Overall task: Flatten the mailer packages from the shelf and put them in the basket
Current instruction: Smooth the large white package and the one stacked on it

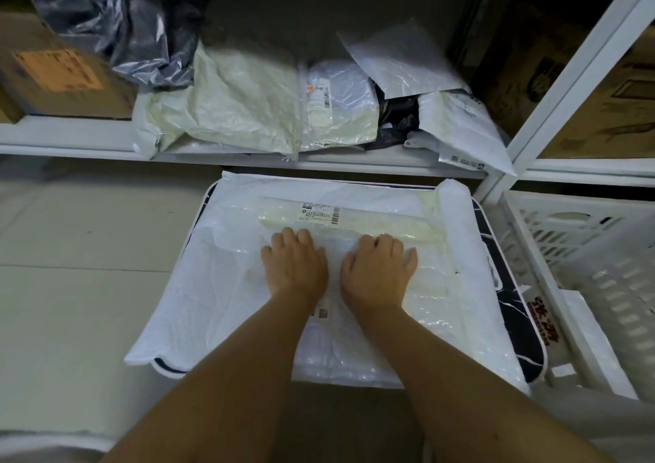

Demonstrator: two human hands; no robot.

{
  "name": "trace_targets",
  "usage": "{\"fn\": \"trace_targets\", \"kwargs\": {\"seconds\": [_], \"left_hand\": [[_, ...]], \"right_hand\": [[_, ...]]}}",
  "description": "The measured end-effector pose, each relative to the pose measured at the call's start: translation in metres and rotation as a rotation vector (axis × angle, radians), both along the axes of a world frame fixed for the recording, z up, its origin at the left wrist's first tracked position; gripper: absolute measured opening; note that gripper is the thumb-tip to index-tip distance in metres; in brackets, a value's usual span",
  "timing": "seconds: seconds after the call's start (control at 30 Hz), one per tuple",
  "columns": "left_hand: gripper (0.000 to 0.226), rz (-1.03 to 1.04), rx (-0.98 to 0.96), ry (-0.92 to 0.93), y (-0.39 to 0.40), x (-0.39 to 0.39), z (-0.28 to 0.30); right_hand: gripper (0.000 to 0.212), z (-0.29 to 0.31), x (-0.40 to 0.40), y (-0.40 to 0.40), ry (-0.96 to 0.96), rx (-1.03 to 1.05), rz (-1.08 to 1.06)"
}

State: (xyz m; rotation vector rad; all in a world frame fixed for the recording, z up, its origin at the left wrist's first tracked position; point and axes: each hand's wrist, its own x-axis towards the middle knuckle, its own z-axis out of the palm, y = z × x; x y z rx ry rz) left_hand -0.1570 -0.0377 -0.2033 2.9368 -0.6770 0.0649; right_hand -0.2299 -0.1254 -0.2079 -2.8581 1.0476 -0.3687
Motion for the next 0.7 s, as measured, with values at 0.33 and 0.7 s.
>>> {"fn": "trace_targets", "kwargs": {"seconds": [0.33, 0.7], "left_hand": [[0.057, -0.155, 0.195, 0.234, -0.011, 0.020, -0.035], [0.081, 0.031, 0.037, 0.320, 0.011, 0.023, -0.036]], "right_hand": [[0.058, -0.023, 0.022, -0.025, 0.352, 0.185, 0.181], [0.049, -0.025, 0.018, -0.036, 0.137, 0.221, 0.174]]}}
